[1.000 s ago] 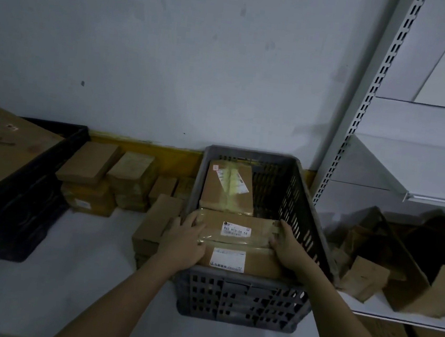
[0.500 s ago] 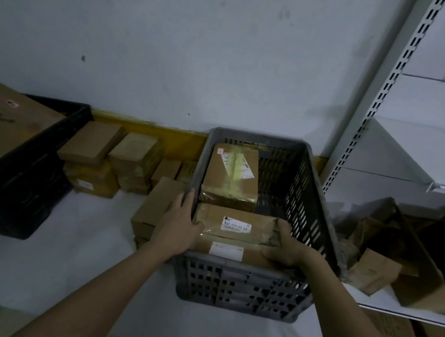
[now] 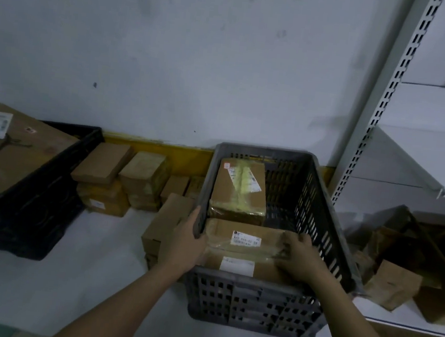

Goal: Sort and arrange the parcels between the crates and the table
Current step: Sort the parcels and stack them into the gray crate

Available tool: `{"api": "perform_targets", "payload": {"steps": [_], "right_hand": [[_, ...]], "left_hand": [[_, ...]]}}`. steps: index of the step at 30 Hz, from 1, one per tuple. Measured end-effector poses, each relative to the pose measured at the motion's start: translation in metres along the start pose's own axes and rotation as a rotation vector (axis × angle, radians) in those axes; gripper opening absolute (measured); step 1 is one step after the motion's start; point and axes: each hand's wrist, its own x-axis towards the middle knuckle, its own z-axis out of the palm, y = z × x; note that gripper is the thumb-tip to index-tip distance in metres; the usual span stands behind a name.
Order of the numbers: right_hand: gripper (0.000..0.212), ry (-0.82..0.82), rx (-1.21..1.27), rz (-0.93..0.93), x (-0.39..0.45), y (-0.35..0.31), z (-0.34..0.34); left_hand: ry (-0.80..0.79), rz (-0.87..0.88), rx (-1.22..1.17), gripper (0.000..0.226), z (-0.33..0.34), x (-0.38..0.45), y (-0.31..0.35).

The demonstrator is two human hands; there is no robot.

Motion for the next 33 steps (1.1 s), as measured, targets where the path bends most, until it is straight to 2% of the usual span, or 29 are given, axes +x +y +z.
{"api": "perform_targets", "payload": {"steps": [3,6,8,12,16,20,26,30,33], "right_hand": [[0.053,0.221,0.008,-0.074,-0.002,-0.010,0.000],[0.041,0.328,0.064,-0.161,0.000,-0.030,-0.007],[0.040,0.335,0.093,-0.224,0.000,-0.051,-0.012],[0.044,0.259,0.164,-0.340,0.001,-0.106,-0.027],[0.043,0.224,0.183,-0.455,0.002,-0.162,-0.031],[0.042,0.240,0.209,-0.509,0.016,-0.219,-0.021],[0.042,0.189,0.224,-0.460,0.056,-0.289,0.019],[0.044,0.108,0.219,-0.346,0.078,-0.309,0.059],[0.041,0.141,0.195,-0.209,0.080,-0.307,0.082]], "left_hand": [[0.001,-0.014,0.048,0.071,0.000,0.000,-0.003],[-0.100,-0.011,0.001,0.071,-0.002,0.007,-0.011],[-0.118,-0.009,-0.044,0.064,-0.010,0.007,-0.014],[-0.018,-0.012,0.000,0.060,-0.044,0.018,-0.032],[0.051,-0.133,0.022,0.058,-0.096,0.047,-0.071],[0.075,-0.147,0.044,0.054,-0.134,0.068,-0.113],[-0.059,-0.152,-0.006,0.058,-0.154,0.099,-0.163],[-0.168,-0.124,-0.040,0.050,-0.139,0.126,-0.178],[-0.282,-0.120,-0.111,0.051,-0.123,0.137,-0.176]]}}
